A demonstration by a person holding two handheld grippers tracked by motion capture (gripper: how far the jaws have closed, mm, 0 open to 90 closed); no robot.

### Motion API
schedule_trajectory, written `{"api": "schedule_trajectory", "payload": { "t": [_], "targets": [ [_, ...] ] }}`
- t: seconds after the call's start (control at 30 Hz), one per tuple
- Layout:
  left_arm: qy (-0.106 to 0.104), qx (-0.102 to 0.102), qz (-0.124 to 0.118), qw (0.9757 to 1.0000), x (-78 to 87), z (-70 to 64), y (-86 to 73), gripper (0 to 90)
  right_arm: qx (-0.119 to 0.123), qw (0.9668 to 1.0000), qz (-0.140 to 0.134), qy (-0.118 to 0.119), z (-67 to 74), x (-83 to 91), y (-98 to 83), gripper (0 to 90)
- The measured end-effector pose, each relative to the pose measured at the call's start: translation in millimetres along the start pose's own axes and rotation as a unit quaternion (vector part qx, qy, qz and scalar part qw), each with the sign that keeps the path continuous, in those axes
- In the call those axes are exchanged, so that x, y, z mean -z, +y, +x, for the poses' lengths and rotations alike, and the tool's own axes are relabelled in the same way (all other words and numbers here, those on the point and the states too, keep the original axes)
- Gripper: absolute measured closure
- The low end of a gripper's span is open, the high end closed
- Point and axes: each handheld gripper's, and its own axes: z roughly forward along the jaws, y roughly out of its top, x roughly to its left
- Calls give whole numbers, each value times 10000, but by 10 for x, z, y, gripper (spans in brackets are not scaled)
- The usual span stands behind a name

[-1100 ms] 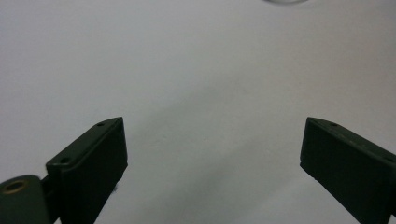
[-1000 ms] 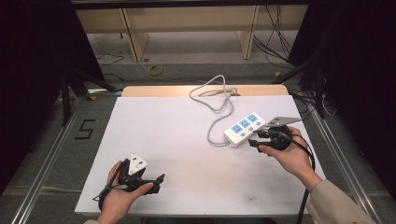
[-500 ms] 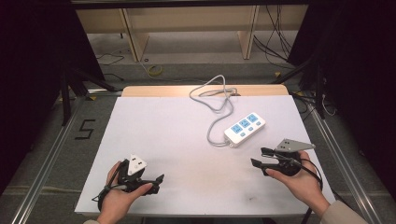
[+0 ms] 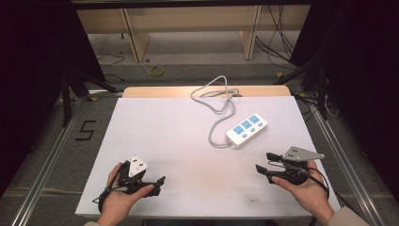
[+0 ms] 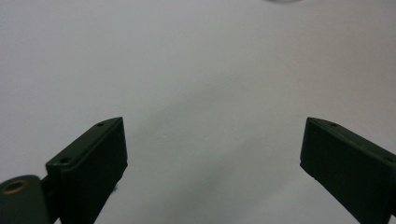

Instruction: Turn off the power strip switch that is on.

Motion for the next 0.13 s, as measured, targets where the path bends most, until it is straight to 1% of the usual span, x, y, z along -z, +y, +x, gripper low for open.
{"api": "schedule_trajectory", "payload": {
  "t": [0.13],
  "targets": [
    [-2, 4, 2, 10000, -5, 3, 3, 69, -6, 10000, -33, -22, -1, 22, -4, 347]
  ]
}}
